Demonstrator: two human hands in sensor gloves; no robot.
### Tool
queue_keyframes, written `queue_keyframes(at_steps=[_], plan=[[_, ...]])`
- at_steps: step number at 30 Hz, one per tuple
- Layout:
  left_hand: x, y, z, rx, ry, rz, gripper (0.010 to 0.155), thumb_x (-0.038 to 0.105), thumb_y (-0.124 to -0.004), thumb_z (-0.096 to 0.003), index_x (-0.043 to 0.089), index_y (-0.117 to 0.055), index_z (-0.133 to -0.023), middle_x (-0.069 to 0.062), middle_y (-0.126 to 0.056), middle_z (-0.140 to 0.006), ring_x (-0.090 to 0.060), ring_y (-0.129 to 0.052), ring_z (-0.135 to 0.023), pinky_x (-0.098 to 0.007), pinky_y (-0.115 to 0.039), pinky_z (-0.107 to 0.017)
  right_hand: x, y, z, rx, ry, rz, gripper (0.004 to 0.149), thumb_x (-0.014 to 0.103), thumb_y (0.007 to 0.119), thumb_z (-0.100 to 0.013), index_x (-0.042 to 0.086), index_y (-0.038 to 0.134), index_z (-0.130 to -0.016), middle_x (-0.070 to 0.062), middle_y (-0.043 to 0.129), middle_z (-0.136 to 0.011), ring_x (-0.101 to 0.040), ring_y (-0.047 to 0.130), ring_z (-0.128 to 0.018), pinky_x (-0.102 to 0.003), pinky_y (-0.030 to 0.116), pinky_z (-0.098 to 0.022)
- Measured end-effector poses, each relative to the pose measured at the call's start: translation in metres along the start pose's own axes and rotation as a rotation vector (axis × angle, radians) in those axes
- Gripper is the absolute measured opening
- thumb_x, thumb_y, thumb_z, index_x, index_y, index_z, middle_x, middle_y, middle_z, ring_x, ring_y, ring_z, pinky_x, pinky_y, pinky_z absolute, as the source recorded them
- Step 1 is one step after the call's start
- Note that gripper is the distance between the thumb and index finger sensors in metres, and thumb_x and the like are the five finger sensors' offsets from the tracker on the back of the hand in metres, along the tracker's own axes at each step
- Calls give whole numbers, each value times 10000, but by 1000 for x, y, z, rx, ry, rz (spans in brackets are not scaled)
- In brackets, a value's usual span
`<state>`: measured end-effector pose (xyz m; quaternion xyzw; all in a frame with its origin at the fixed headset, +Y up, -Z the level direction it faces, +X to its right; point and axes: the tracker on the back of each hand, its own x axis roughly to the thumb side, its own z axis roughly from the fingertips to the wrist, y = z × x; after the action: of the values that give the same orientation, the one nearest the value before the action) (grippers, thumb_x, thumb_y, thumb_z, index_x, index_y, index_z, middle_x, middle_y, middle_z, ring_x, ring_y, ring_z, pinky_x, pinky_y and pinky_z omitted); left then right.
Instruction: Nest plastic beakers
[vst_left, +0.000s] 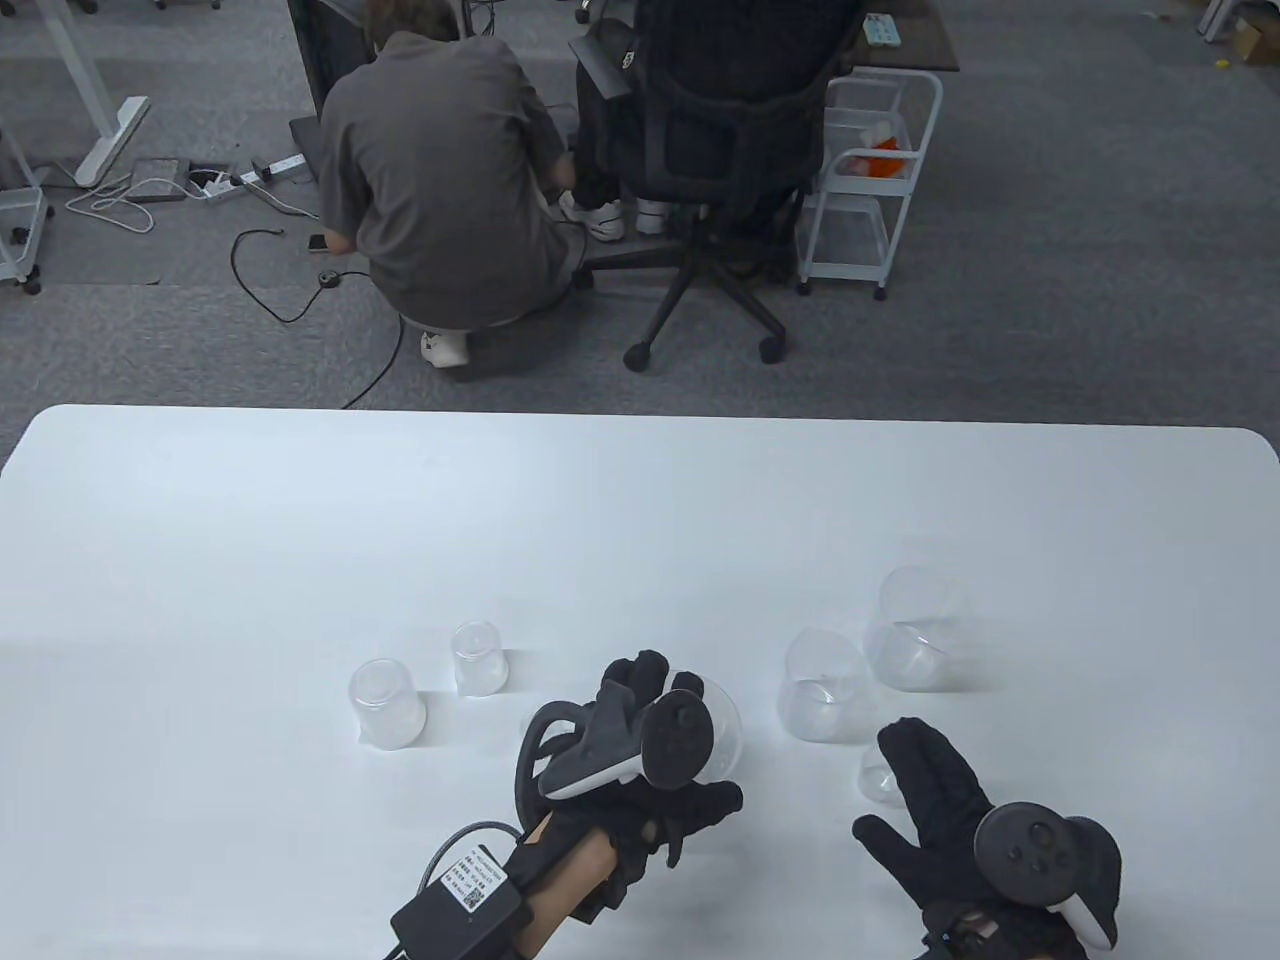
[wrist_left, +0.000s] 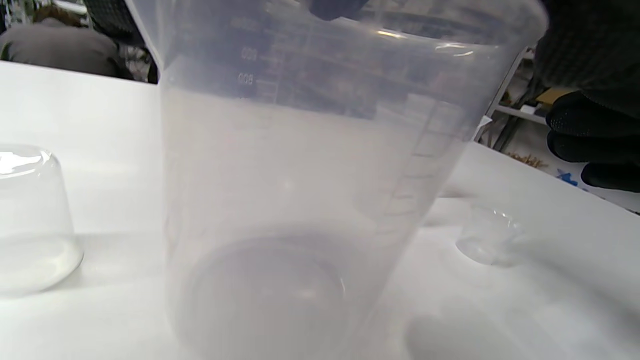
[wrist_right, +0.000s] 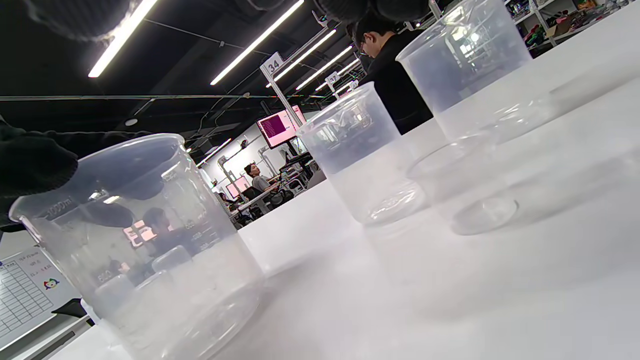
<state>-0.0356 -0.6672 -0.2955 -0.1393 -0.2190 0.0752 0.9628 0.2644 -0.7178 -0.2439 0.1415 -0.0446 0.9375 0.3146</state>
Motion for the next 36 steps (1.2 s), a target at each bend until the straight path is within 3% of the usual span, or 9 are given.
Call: queue_keyframes(at_steps=[4,7,20,25,31,36], plan=[[-4,4,4,32,-17,39,1022,782,-647,-389,134,-278,-1089,-226,-110,-1111,-589,-250,-1050,-700,-475,-710,0,0,0,-1,0,-1,837,658,685,-447,167,378,-1051,-192,392,-1158,-477,453,-1048,-662,439,-684],[-8,12,13,127,-29,82,1011,774,-650,-390,129,-303,-1087,-225,-143,-1115,-579,-269,-1051,-694,-474,-712,0,0,0,-2,2,-3,836,658,684,-447,167,379,-1051,-192,393,-1158,-476,455,-1048,-663,439,-683],[-63,16,77,447,-120,442,944,716,-701,-404,113,-411,-1070,-218,-290,-1116,-549,-421,-1038,-672,-541,-686,-1,0,-1,-4,2,-14,837,657,685,-447,166,379,-1051,-192,394,-1158,-477,456,-1047,-663,440,-683],[-85,-1,91,480,-117,521,942,716,-702,-406,112,-416,-1068,-213,-313,-1116,-543,-448,-1033,-666,-556,-680,0,0,-1,-6,-4,-18,836,657,685,-447,166,380,-1051,-190,396,-1158,-478,457,-1047,-662,440,-684],[-94,-24,90,487,-122,606,938,717,-701,-406,112,-423,-1067,-209,-322,-1117,-542,-452,-1033,-666,-556,-680,1,0,0,-15,-12,-52,835,658,685,-448,162,387,-1050,-191,404,-1156,-477,464,-1044,-660,444,-683],[-95,-33,88,471,-135,612,939,716,-699,-407,110,-419,-1068,-209,-313,-1117,-546,-435,-1034,-675,-542,-681,11,-12,-6,-42,-21,74,829,651,693,-446,163,402,-1049,-190,409,-1157,-480,469,-1044,-664,438,-686]])
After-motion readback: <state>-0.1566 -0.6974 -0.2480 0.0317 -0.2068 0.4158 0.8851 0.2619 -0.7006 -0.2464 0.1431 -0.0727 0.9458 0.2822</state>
